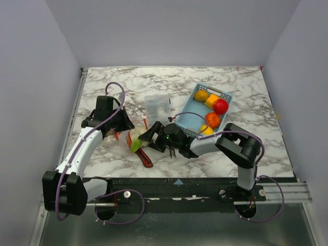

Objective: Place the food in the zip-top bag and seal the zipper
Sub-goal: Adjust the fake vegetable in the zipper food storage bag.

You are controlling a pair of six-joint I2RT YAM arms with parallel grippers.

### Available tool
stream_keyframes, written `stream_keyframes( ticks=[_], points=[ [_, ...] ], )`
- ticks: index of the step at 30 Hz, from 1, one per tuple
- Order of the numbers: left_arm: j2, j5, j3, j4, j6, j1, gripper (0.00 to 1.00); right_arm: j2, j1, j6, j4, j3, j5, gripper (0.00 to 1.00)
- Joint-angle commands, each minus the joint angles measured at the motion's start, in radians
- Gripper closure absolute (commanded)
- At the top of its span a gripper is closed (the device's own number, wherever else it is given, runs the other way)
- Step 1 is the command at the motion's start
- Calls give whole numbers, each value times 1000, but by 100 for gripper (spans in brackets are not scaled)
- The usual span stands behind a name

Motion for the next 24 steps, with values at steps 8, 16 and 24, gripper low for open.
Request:
stream_keyframes(
  ticks=[8, 16, 24],
  points=[
    [-55, 17, -15, 5, 21, -11, 100, 81, 16, -38, 44, 150, -41, 42],
    [-130, 21, 12, -27, 8, -34, 100, 91, 39, -217, -81, 365, -37, 64],
    [-275, -40, 227, -165, -69, -31, 100, 146, 56, -435, -336, 667, 9, 61]
  ],
)
